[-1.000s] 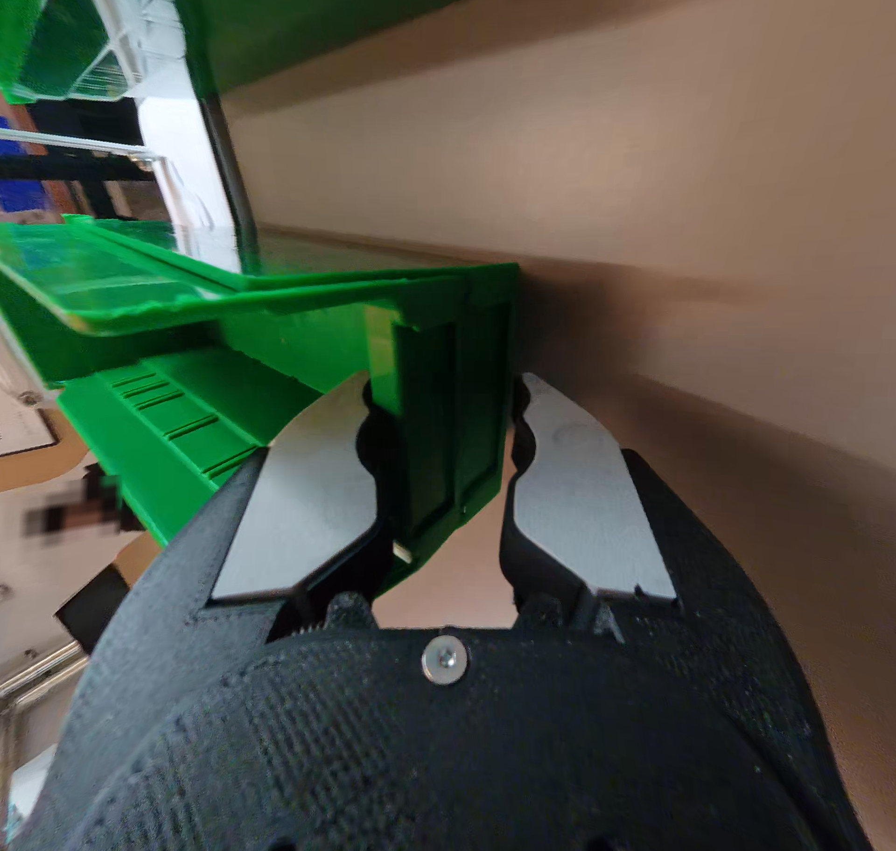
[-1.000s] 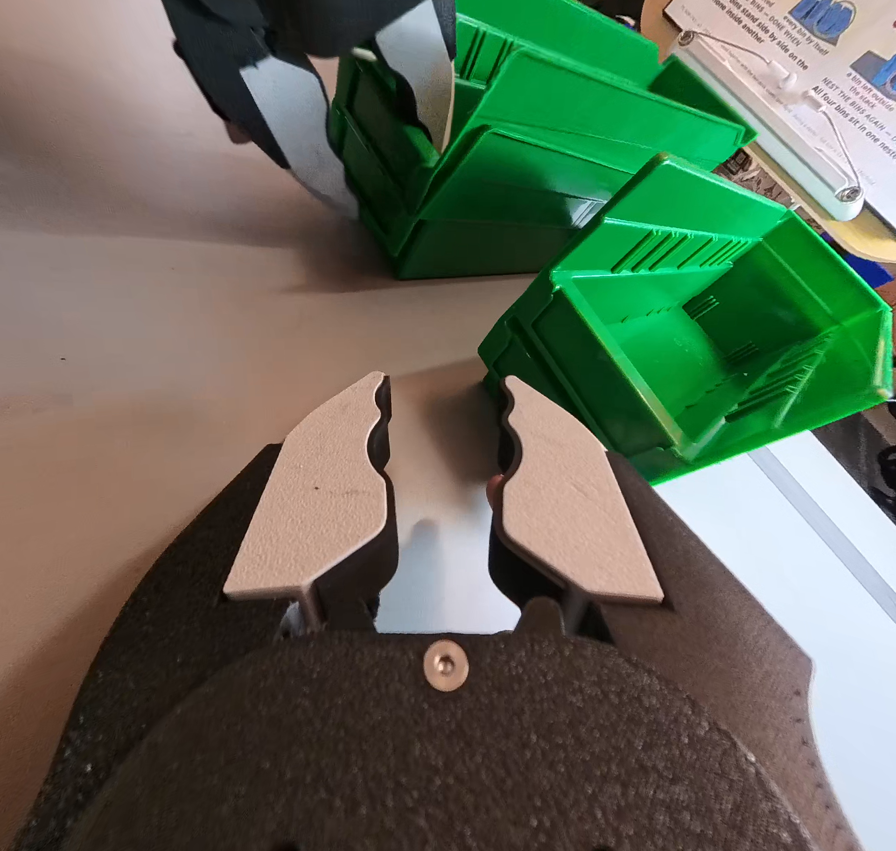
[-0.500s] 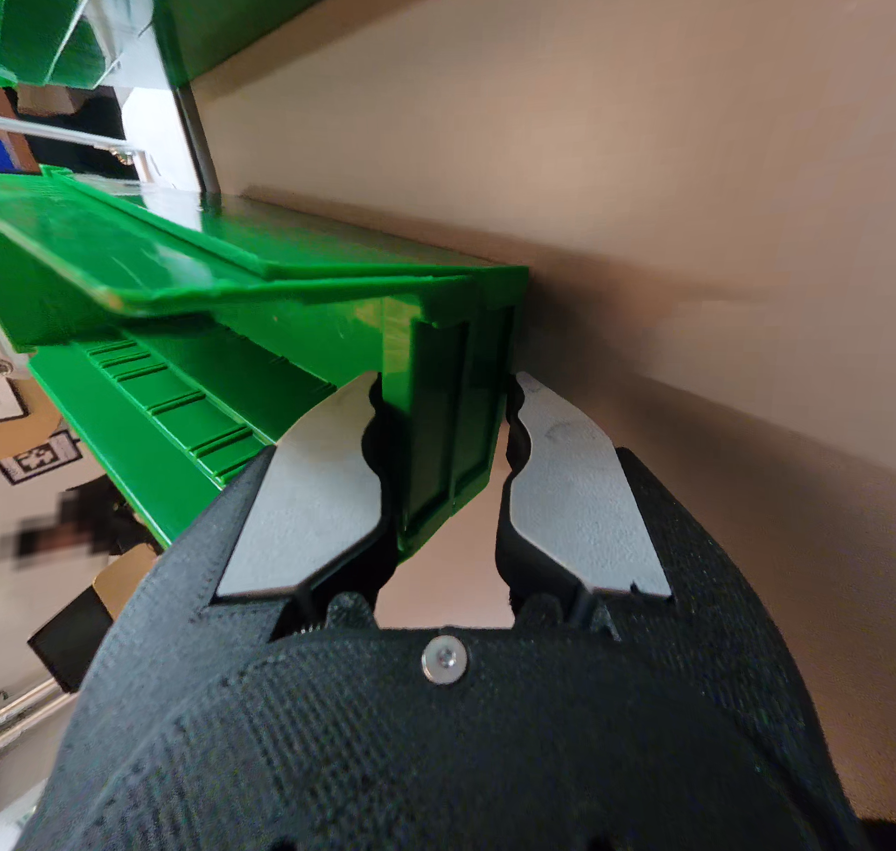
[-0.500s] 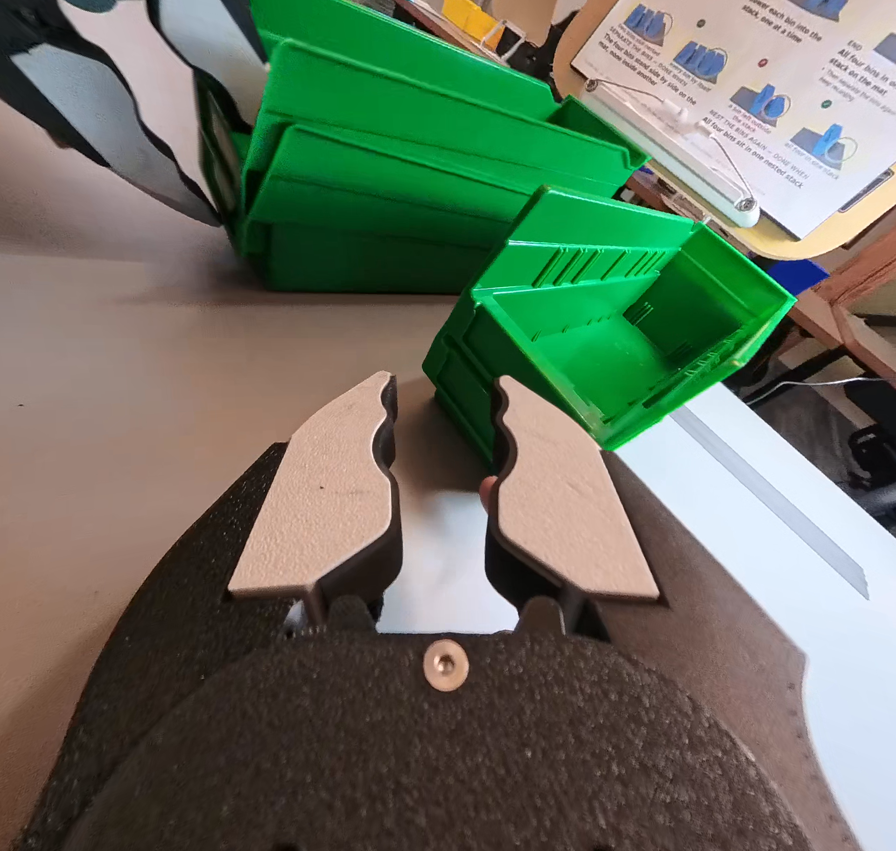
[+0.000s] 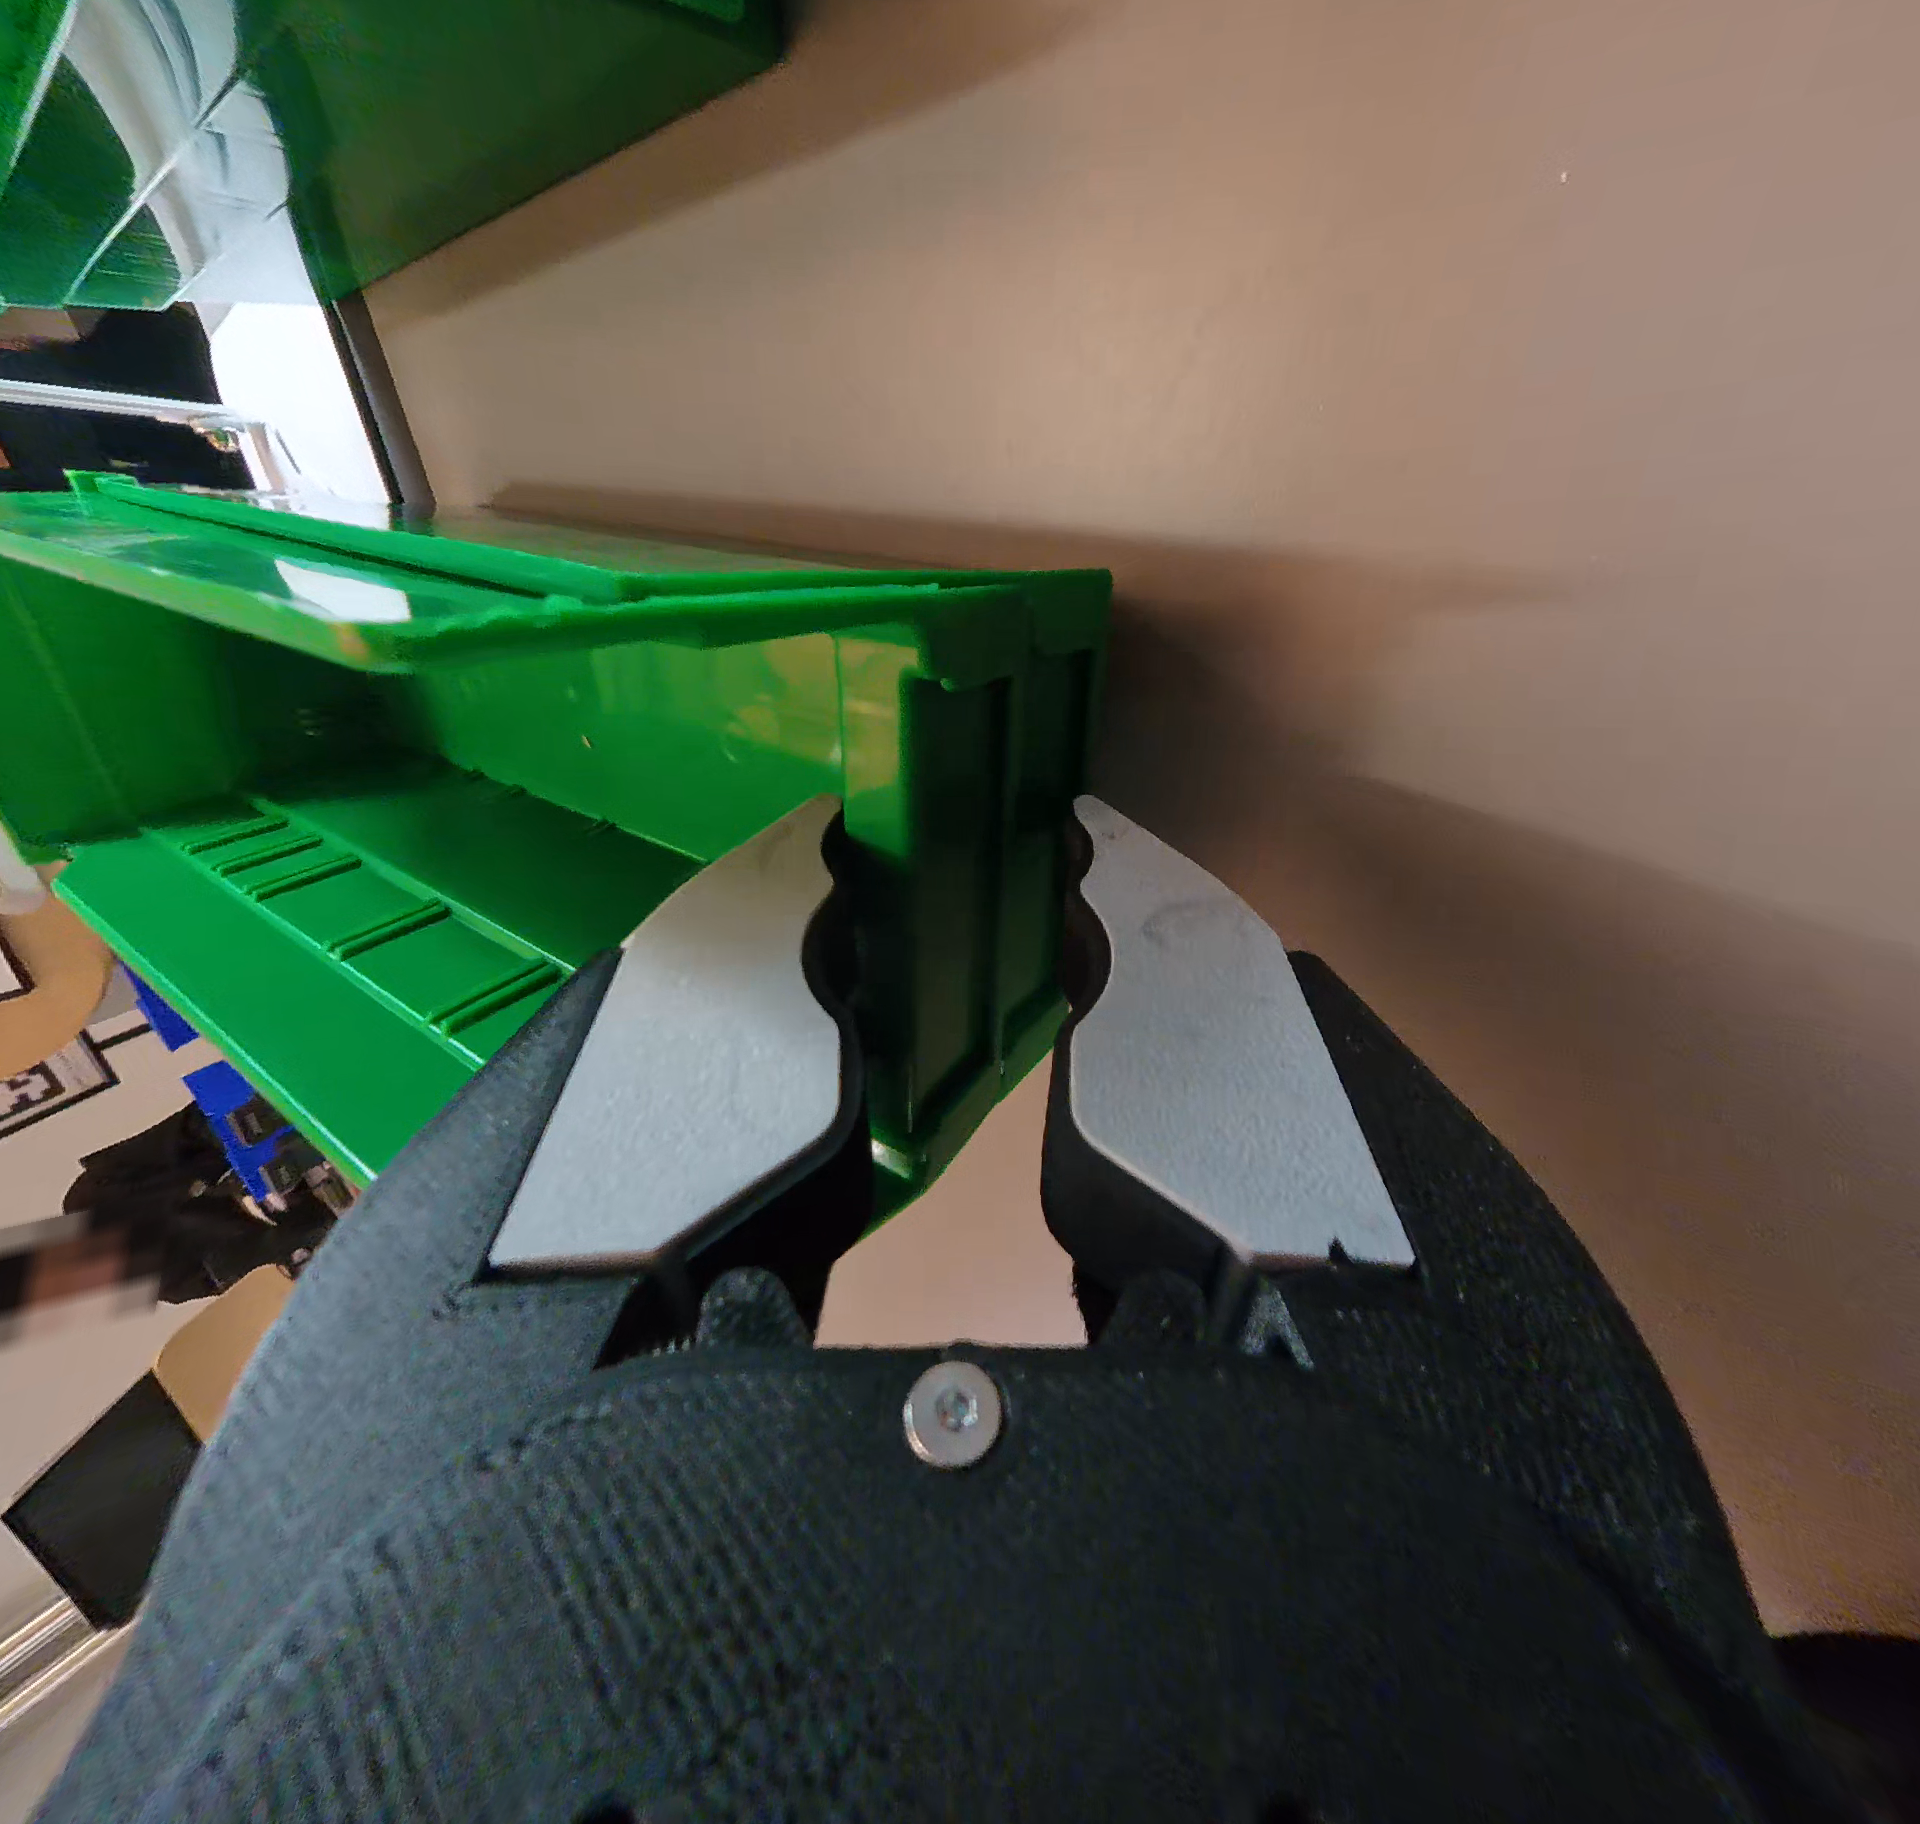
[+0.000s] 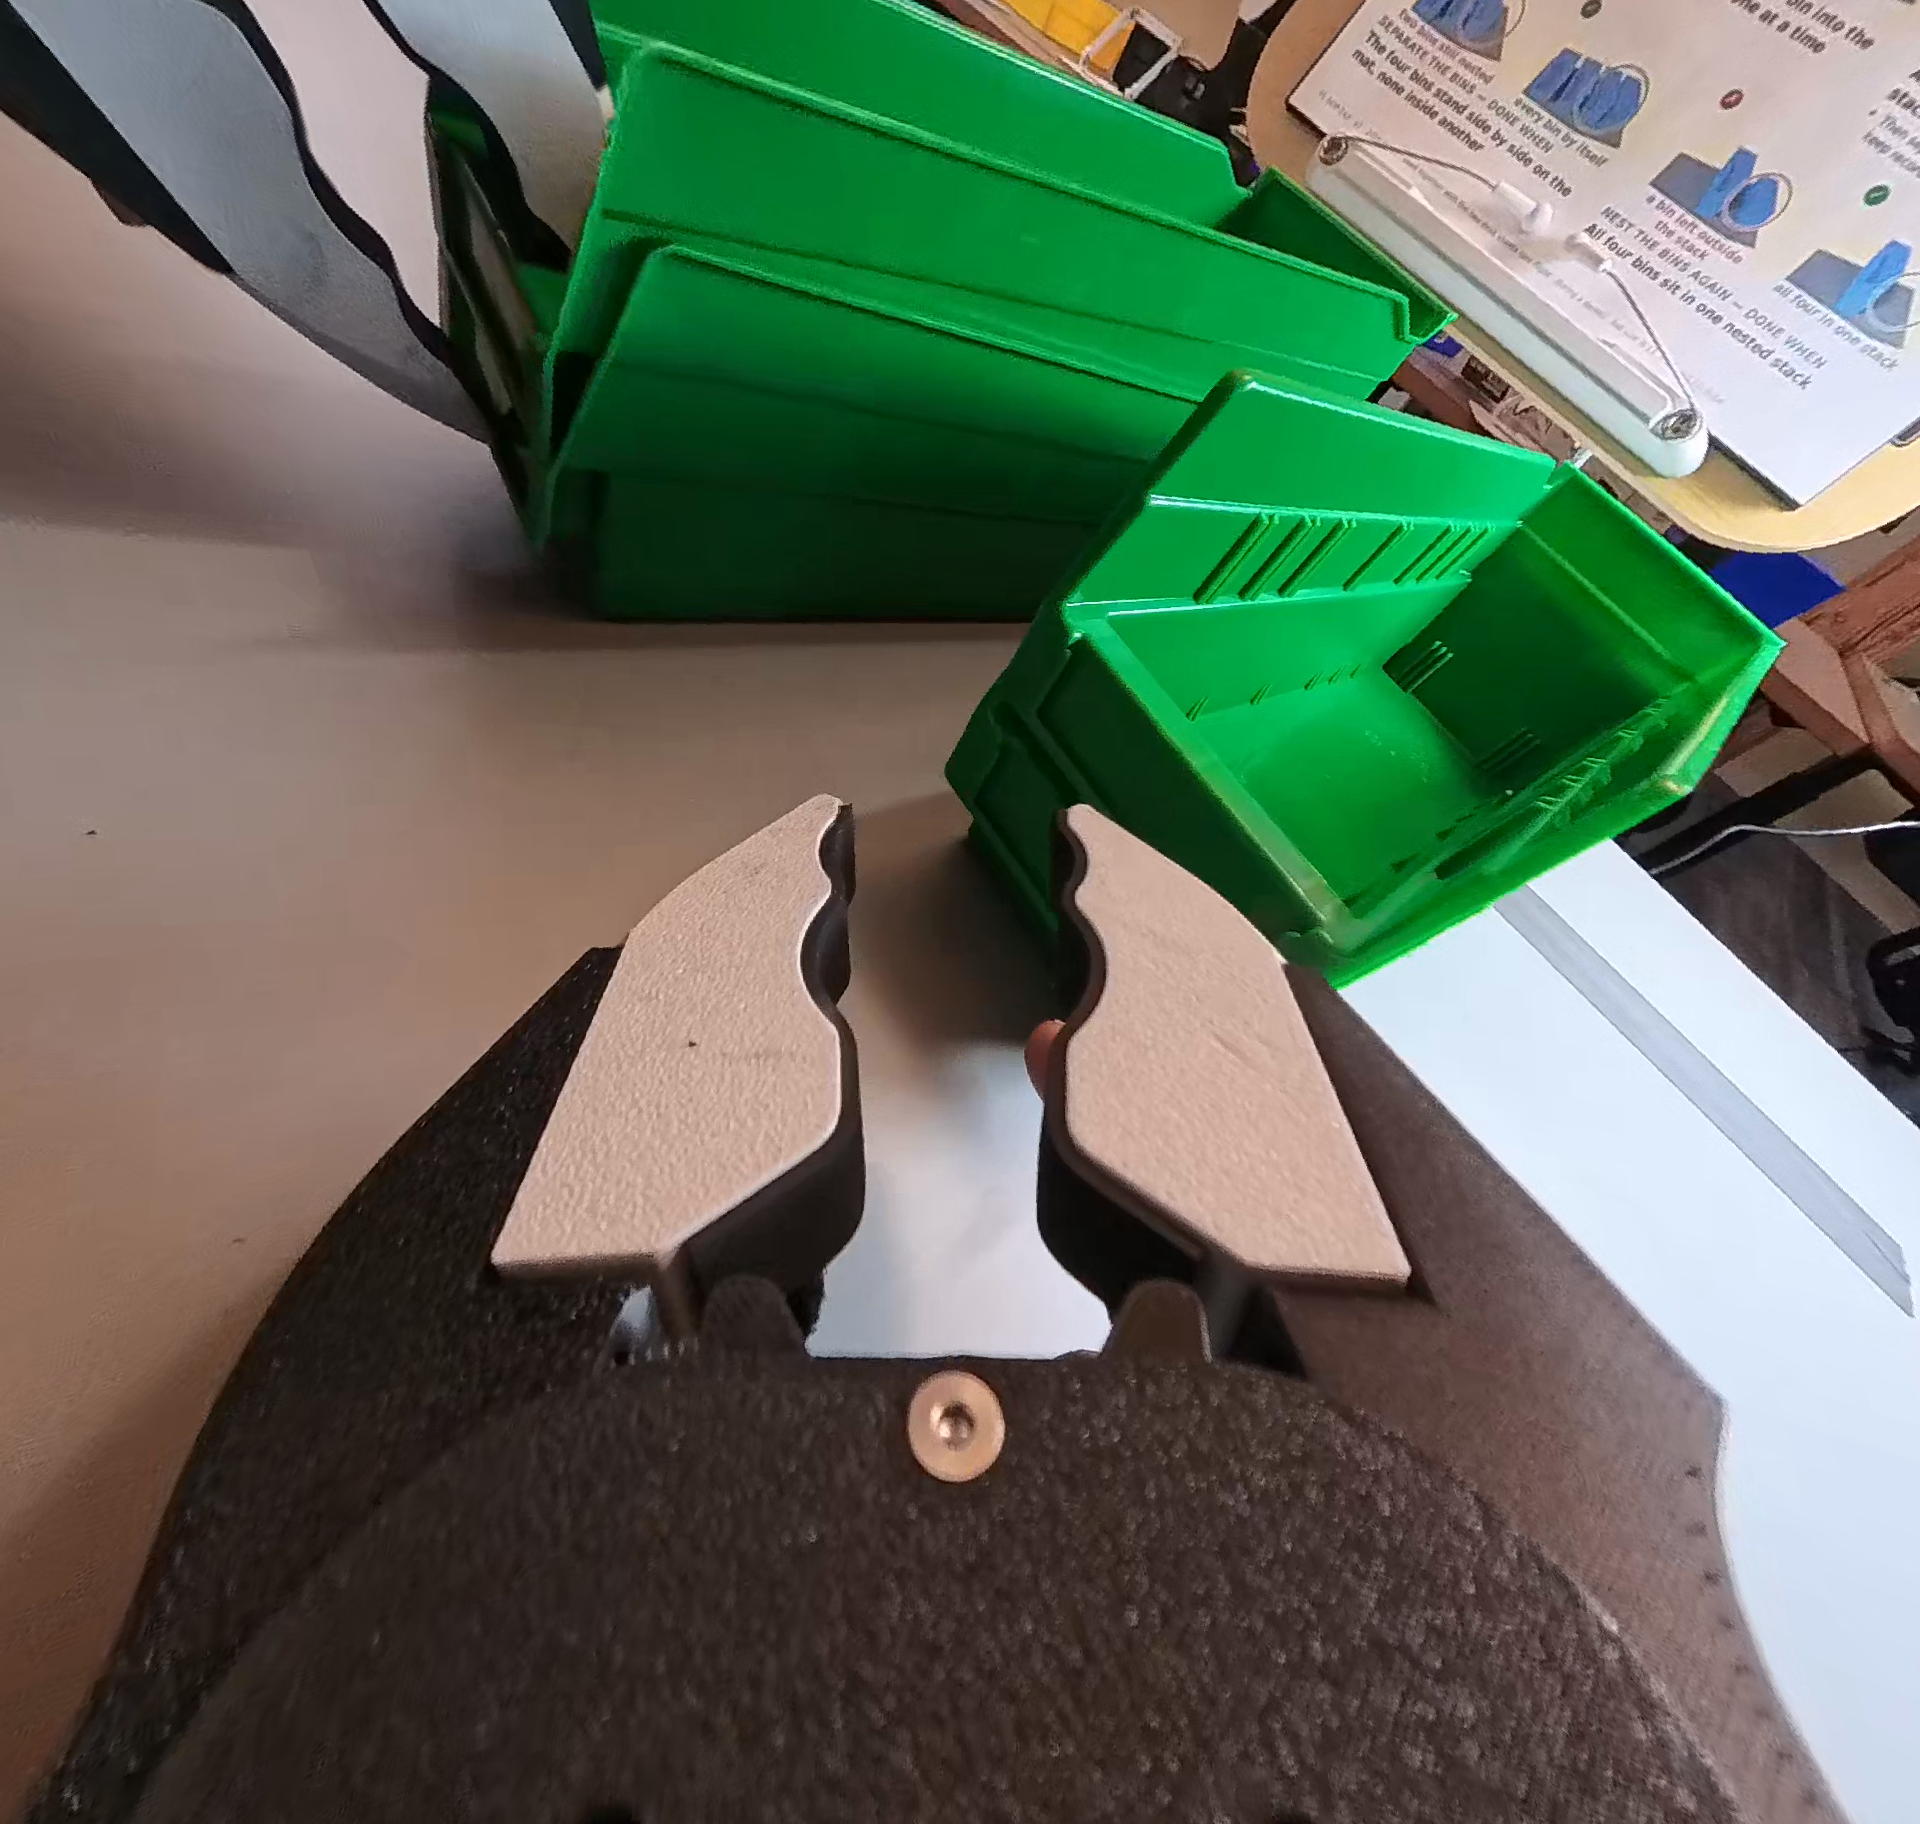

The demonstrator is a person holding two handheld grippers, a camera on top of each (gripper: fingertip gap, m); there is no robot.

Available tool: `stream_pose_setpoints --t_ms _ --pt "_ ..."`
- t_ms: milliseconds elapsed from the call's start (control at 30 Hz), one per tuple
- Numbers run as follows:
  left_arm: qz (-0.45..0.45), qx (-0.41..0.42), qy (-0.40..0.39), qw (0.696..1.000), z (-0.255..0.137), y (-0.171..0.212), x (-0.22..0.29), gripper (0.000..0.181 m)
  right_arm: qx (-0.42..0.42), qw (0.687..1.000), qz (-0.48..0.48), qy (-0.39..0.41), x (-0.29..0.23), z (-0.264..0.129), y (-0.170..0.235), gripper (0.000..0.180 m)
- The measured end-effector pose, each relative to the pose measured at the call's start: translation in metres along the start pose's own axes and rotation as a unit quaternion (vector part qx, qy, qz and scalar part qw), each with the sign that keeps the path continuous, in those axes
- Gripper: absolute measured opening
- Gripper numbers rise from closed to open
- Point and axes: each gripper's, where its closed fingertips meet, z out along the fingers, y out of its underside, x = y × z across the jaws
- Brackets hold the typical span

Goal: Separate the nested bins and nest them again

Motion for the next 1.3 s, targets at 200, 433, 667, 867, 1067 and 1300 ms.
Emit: stream_pose_setpoints --t_ms 200,433,667,867,1067,1300 --pt "-0.011 -0.006 0.015 1.000 0.003 -0.002 -0.004 0.044 -0.003 1.000 -0.007 -0.010 -0.006 0.001 0.001 0.035" --pt "-0.021 -0.018 0.034 0.999 0.006 -0.003 -0.004 0.038 -0.007 1.000 -0.012 -0.021 -0.011 0.002 0.003 0.030" --pt "-0.001 -0.051 0.029 0.998 0.026 0.007 -0.002 0.047 -0.004 1.000 -0.015 -0.017 -0.010 0.001 0.001 0.028" --pt "-0.009 -0.050 0.026 0.998 0.024 0.009 0.001 0.046 0.014 1.000 -0.003 0.024 0.008 -0.005 -0.006 0.029" --pt "-0.028 -0.040 0.023 0.999 0.021 0.011 0.002 0.046 0.018 0.999 0.007 0.032 0.013 -0.006 -0.006 0.029" --pt "-0.016 -0.039 0.010 0.999 0.022 0.010 0.001 0.048 0.009 1.000 -0.008 0.019 0.004 -0.002 -0.003 0.029"
